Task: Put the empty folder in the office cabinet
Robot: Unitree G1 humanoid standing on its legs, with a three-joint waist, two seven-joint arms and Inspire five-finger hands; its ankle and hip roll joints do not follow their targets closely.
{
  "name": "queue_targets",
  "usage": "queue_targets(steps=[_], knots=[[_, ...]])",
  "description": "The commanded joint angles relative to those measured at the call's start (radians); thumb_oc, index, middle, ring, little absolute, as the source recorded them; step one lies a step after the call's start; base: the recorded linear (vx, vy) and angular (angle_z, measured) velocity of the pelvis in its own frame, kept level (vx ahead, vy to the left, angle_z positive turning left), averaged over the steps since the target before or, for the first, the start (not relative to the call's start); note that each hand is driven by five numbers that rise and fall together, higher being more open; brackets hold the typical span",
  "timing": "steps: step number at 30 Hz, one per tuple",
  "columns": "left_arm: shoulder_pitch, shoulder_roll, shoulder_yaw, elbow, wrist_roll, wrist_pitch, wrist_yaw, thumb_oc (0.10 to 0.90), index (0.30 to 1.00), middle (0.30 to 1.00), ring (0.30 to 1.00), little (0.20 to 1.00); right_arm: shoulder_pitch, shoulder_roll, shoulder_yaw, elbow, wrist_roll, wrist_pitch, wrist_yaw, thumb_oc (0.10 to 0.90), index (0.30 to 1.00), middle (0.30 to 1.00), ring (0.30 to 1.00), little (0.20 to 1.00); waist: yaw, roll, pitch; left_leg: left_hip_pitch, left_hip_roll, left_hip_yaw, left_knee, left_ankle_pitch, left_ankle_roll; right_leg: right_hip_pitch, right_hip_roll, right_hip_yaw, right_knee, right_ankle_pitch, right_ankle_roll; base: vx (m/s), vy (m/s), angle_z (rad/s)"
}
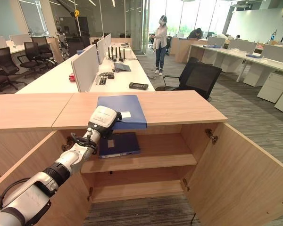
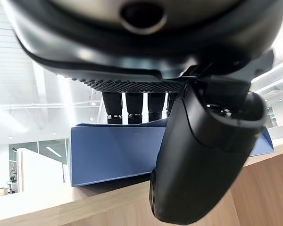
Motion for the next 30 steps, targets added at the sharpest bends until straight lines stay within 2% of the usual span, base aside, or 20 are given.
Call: queue_targets(steps=[1, 11, 17, 24, 30], knots=[[-0.008, 0.027, 0.143, 0.119, -0.043, 0.055, -0.029, 0.400, 0.300, 0.300, 0.300, 0.300, -0.004, 0.054, 0.021, 0.021, -0.017, -0.004, -0.022, 0.800, 0.900, 0.900, 0.900, 0.900, 0.004, -0.063, 0.057, -0.013, -0.020, -0.038, -0.029, -0.034, -0.007, 0.045, 0.011, -0.034, -0.076, 0.014, -0.012, 0.00, 0.000, 0.00], [0.026, 0.039, 0.183, 0.060, -0.064, 0.051, -0.008, 0.400, 0.300, 0.300, 0.300, 0.300, -0.001, 0.064, 0.022, 0.016, -0.010, -0.007, -0.024, 0.800, 0.900, 0.900, 0.900, 0.900, 0.008, -0.066, 0.057, -0.012, -0.019, -0.040, -0.029, -0.034, -0.008, 0.046, 0.012, -0.034, -0.073, 0.014, -0.014, 0.00, 0.000, 0.00], [0.069, 0.061, 0.252, -0.120, -0.107, 0.024, 0.012, 0.400, 0.300, 0.300, 0.300, 0.300, 0.002, 0.068, 0.015, 0.014, -0.012, -0.007, -0.024, 0.800, 0.900, 0.900, 0.900, 0.900, 0.014, -0.070, 0.061, -0.013, -0.020, -0.047, -0.029, -0.035, -0.007, 0.045, 0.011, -0.037, -0.069, 0.014, -0.014, 0.00, 0.000, 0.00], [0.179, 0.062, 0.337, -0.430, -0.186, -0.075, 0.028, 0.400, 0.300, 0.300, 0.300, 0.300, 0.003, 0.076, -0.009, 0.014, -0.007, -0.014, -0.031, 0.800, 0.900, 0.900, 0.900, 0.900, 0.029, -0.078, 0.067, -0.020, -0.023, -0.057, -0.029, -0.035, -0.005, 0.042, 0.012, -0.043, -0.066, 0.016, -0.015, 0.00, -0.002, 0.01], [0.198, 0.078, 0.333, -0.498, -0.197, -0.098, 0.028, 0.400, 0.300, 0.300, 0.300, 0.300, -0.008, 0.077, -0.012, 0.017, 0.001, -0.020, -0.040, 0.800, 0.900, 0.900, 0.900, 0.900, 0.035, -0.077, 0.072, -0.029, -0.020, -0.063, -0.029, -0.033, -0.004, 0.032, 0.018, -0.042, -0.062, 0.017, -0.017, 0.00, -0.005, 0.04]])
